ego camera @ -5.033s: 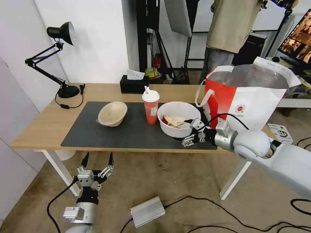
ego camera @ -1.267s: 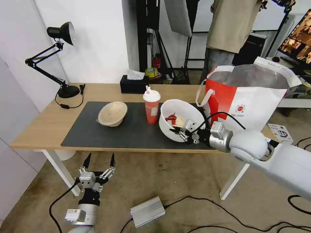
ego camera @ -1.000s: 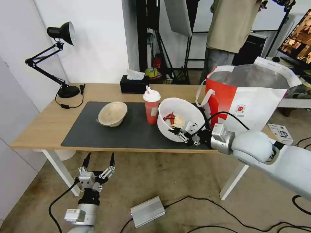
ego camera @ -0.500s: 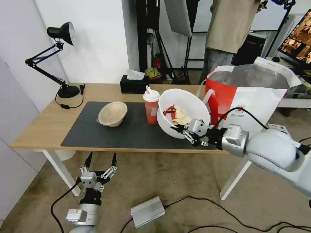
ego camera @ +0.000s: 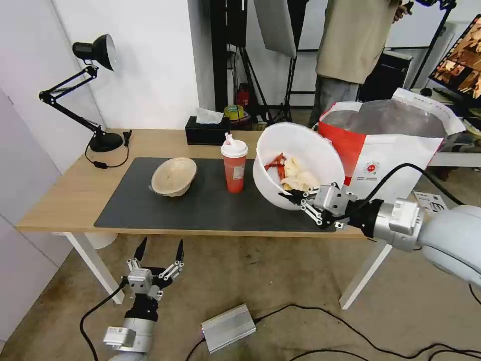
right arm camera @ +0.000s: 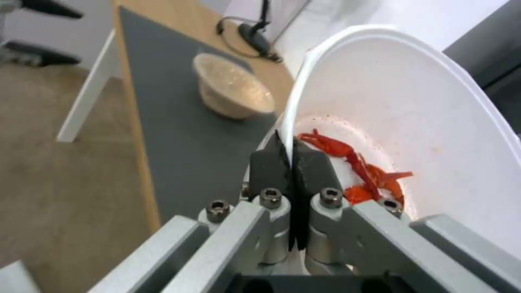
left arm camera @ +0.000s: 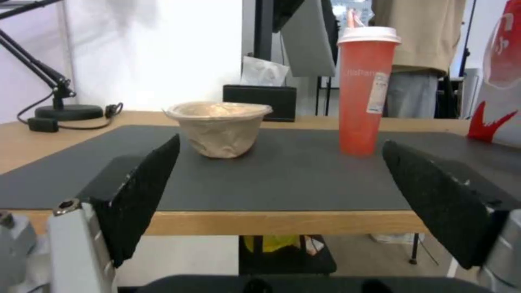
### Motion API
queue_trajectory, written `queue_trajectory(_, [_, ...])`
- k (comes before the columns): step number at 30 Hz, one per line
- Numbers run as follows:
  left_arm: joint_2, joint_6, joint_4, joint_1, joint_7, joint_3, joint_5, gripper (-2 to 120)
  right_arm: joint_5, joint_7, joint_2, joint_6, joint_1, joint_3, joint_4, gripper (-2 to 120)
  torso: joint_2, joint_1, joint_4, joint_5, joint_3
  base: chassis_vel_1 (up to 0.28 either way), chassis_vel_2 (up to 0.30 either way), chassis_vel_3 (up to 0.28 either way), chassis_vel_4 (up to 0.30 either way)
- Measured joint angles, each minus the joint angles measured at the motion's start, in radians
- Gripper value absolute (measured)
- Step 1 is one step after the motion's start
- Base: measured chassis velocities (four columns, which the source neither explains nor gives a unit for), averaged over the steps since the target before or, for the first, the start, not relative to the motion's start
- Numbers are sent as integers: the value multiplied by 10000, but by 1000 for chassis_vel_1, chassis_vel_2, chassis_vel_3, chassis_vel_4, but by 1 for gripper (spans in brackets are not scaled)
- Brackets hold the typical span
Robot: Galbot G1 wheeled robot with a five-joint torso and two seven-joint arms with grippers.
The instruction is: Pick up the trash from the table and place it into the takeout bag.
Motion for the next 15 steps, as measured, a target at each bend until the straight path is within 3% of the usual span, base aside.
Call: queue_trajectory(15, [223, 253, -277, -117, 18, 70, 18, 100, 646, 219, -49, 189, 163, 1504, -911, 0, 0, 0, 0, 1, 1, 0, 0, 0, 0])
